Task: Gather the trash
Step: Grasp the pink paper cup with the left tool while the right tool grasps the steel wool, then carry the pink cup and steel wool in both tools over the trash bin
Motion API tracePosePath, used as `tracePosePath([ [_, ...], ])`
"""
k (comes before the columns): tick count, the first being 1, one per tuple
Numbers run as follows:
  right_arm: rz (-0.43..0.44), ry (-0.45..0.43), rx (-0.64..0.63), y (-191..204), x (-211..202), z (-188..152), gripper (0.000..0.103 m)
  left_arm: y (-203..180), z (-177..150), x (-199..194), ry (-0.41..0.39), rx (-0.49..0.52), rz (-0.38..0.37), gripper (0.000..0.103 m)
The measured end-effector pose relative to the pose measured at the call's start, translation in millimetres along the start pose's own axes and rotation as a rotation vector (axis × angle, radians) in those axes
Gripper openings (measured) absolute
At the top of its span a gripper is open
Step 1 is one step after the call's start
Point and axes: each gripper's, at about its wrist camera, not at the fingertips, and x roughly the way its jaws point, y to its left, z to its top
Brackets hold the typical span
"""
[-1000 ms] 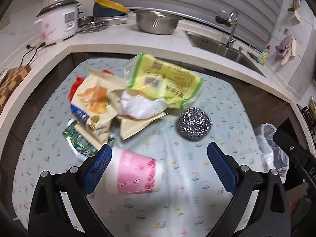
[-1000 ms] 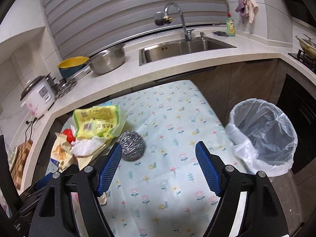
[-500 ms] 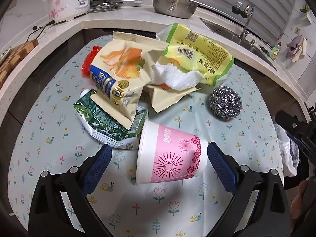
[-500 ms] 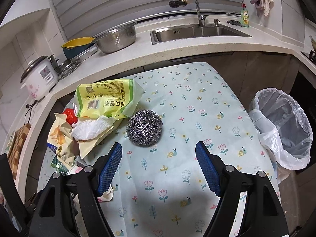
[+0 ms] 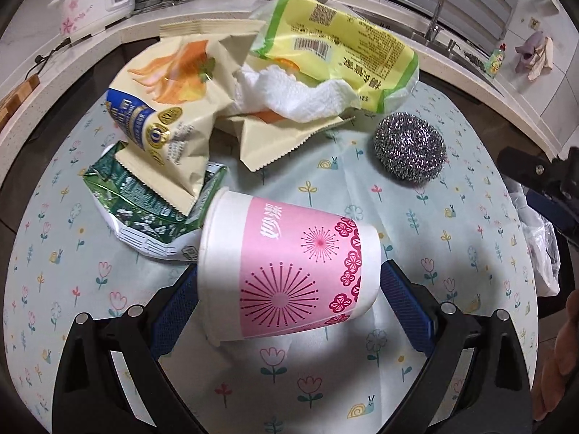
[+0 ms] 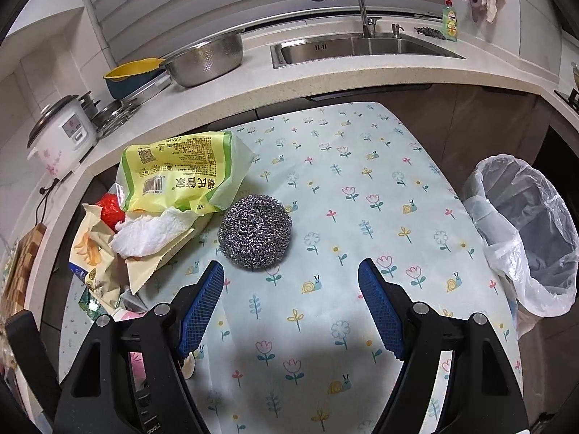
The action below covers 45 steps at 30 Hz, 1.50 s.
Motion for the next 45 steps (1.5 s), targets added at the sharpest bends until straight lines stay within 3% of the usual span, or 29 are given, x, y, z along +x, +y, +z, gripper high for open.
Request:
tracePosePath([
  [4, 0.003, 0.009, -0.017, 4.7, 14.2, 3.1, 0.078, -0.7, 1.3, 3.2, 0.021, 0.009, -0.038, 0.078],
  [20, 0.032, 0.056, 0.003, 9.9, 70.0, 17.9, 0.075, 9.4, 15.3, -7.3, -0.009, -0.029, -0.096, 0.078],
  [23, 0.042, 0.071, 0.010, 8.5, 77.6, 18.6, 0.064, 8.4, 17.8, -6.4, -0.014, -0.027, -0.100, 0.078],
  [27, 0.087, 0.094, 0.037, 4.4, 85.3, 15.4, 0.033, 3.8, 23.3, -4.0, -0.020, -0.016, -0.095, 0.078],
  [31, 0.089, 0.067, 0.022, 4.5, 76.0, 14.3, 0.014, 0.3, 28.9, -3.6, -0.031, -0.014, -0.080, 0.078],
  [36, 0.106, 0.049, 0.042, -7.3, 60.3, 15.1, 0.008, -9.2, 35.2, -9.4, -0.050, -0.012, -0.080, 0.078],
  [45, 0.091, -0.022, 0.094, -51.5, 14.0, 13.9, 0.007, -48.3, 40.6, -27.6, -0.083, 0.033, -0.106, 0.078],
])
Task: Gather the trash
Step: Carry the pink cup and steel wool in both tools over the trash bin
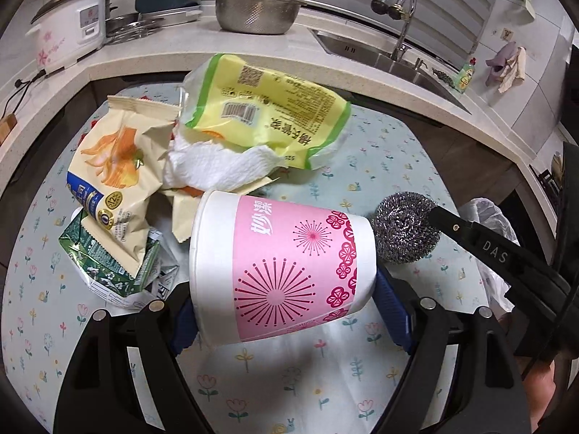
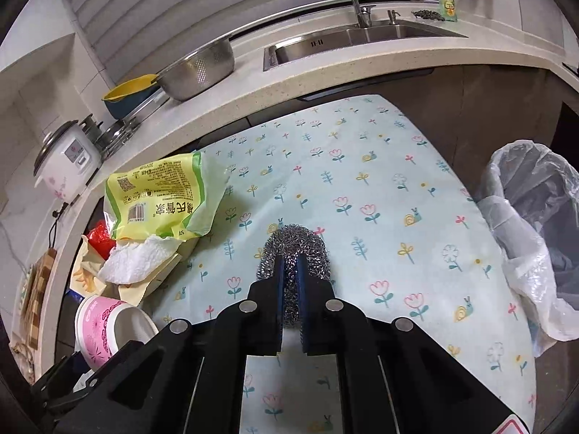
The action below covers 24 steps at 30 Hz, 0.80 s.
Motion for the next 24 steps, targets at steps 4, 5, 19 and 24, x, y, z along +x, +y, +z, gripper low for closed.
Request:
tracePosePath([
  [4, -0.014, -0.035, 0.026, -23.5, -24.9, 4.7, 0.007, -25.9, -2.3, -7.4, -0.011, 0.034, -0.020, 0.078],
  [5, -0.018, -0.043, 0.034, -30.2, -31.2, 5.9, 0.007, -33.1, -3.3, -8.9, -0.012, 0.042, -0.026, 0.078],
  [19, -0.085, -0.139, 0.118, -119.4, -104.8, 9.1, 0.007, -148.4, -14.6, -18.3, -0.022, 0.184, -0.100, 0.078],
  [24, -0.107, -0.156, 0.151, -150.8, -119.8, 8.6, 0.007, -185.6, -19.3, -15.8, -0.020, 0.227, -0.116, 0.078],
])
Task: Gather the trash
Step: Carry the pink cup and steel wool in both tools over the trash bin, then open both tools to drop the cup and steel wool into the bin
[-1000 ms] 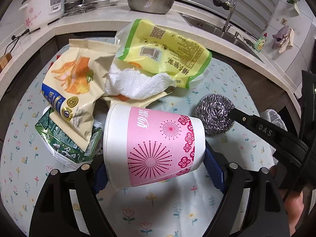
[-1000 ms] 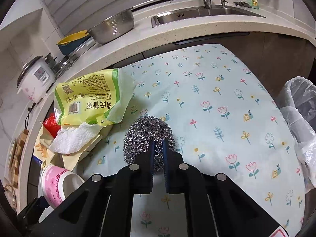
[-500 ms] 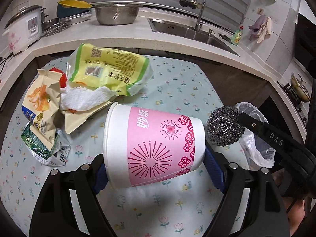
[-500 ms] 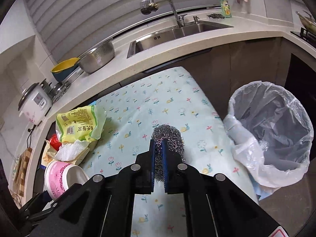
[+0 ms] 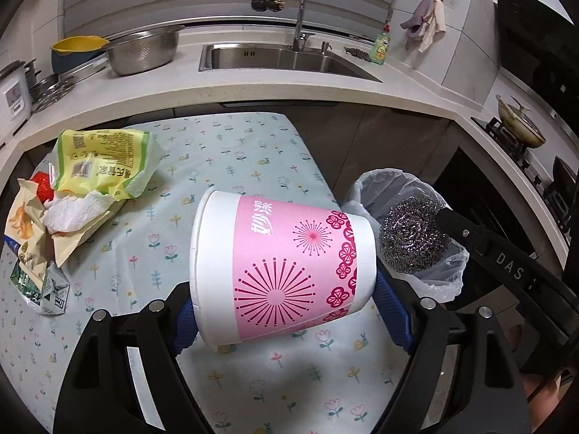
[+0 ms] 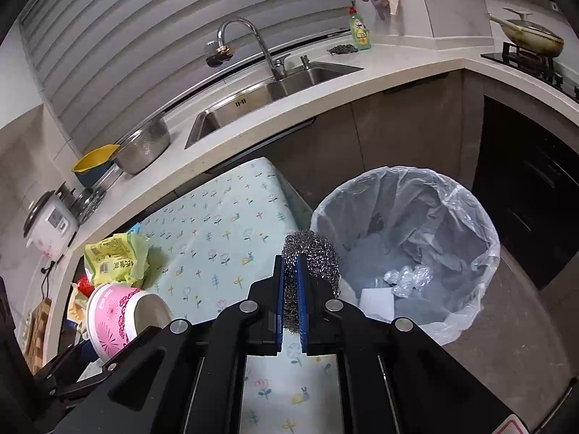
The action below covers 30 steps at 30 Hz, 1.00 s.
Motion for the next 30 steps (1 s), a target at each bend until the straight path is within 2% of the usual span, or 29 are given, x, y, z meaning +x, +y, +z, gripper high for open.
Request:
tracePosePath([
  [13, -0.054, -0.006, 0.070, -68.2, -4.6, 10.1, 0.007, -75.5, 14.5, 34.6, 0.024, 0.105, -0.037, 0.078],
  [24, -0.082, 0.002, 0.113, -101.4, 6.9, 16.7, 0.007, -110.5, 25.6, 71.6, 0.070, 0.167, -0.100, 0.078],
  [30, -0.096, 0.011, 0.120, -111.1, 14.2, 19.4, 0.007, -126.9, 33.8, 88.8, 0.071, 0.187, -0.133, 0.078],
])
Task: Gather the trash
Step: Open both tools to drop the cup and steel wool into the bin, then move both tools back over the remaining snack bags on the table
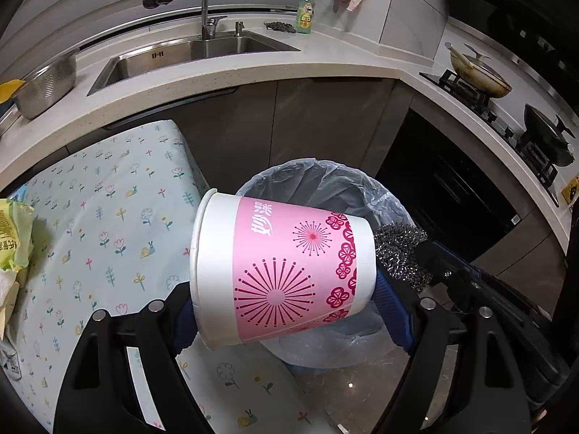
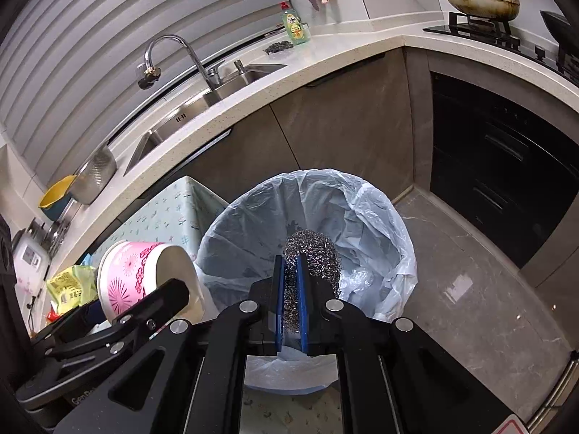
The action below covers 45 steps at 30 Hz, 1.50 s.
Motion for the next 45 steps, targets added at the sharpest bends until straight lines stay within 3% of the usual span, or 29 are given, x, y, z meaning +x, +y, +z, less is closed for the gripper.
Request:
tracePosePath([
  [4, 0.004, 0.001, 0.003, -3.0, 3.1, 2.8, 0.008, -2.5, 6.3, 6.2, 0.003, -0.008, -0.028, 0.079],
  [7, -0.001, -0.013, 0.004, -2.8, 1.3, 4.2, 0.013, -1.6, 8.1, 7.9, -0.001, -0.022, -0.012, 0.089],
  [21, -0.002, -0.043, -0.024, 18.5, -15.1, 2.9, 0.034, 33.0, 0.1, -18.5, -0.043, -0.099, 0.065, 0.090],
  [28, 0.020, -0.059, -0.072, 49.4, -25.0, -2.1, 0.044, 63.4, -4.9, -42.3, -0.079, -0.159, 0.119, 0.090],
  [45, 0.088, -0.052, -0.199, 145.4, -34.2, -27.2, 0.056, 158.1, -31.7, -101.9, -0.139, -0.307, 0.259, 0.090],
])
